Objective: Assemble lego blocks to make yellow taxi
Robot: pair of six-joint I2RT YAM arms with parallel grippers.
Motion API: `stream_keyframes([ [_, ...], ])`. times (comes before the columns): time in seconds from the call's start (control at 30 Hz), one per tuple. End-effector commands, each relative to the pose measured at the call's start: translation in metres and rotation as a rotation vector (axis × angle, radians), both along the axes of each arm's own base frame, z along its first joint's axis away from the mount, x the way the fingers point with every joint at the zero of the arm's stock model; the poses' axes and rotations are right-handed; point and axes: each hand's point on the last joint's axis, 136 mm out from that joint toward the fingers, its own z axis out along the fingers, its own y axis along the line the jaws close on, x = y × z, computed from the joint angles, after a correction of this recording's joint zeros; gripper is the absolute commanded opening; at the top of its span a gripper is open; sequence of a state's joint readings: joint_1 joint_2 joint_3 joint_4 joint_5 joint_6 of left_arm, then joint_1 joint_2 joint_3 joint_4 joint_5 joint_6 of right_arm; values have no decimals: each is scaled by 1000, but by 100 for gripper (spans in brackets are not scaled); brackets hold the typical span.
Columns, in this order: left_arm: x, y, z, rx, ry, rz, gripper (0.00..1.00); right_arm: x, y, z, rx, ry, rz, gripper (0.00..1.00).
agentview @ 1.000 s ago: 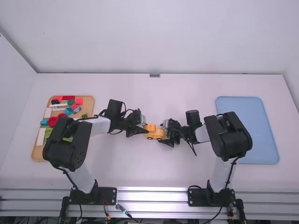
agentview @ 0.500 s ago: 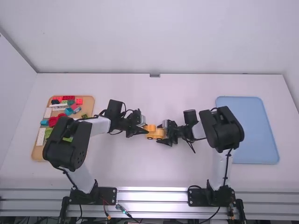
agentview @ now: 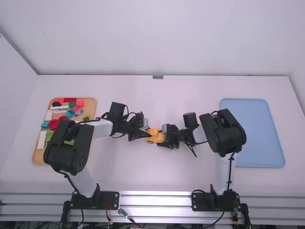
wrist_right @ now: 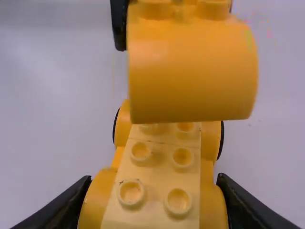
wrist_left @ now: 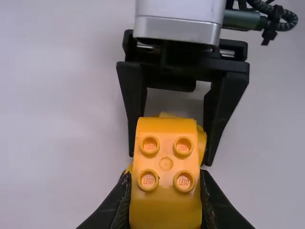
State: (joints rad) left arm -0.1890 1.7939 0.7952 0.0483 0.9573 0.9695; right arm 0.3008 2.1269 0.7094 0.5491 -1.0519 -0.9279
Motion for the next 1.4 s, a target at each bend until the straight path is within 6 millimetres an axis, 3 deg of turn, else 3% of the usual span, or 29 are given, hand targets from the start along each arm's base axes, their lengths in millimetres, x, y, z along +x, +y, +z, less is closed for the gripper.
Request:
stream_keyframes([
  [0.0,-7,-1,-3,-7,-4,-36,2,4,0,-2,-7,4,-6,60],
  [0.13,-12,-1,-4,1,-2,-52,2,7,2,-1,-6,7,-4,67],
  [0.53,-10,-2,-3,-9,-14,-53,2,-3,-1,-1,-78,-2,162,61],
  [0.87,-13,-11,-13,-1,-11,-80,2,-3,-1,-3,-73,-40,163,60],
  [1.37,-14,-16,-13,-3,-24,-96,2,-3,-1,-4,-72,-26,151,60],
])
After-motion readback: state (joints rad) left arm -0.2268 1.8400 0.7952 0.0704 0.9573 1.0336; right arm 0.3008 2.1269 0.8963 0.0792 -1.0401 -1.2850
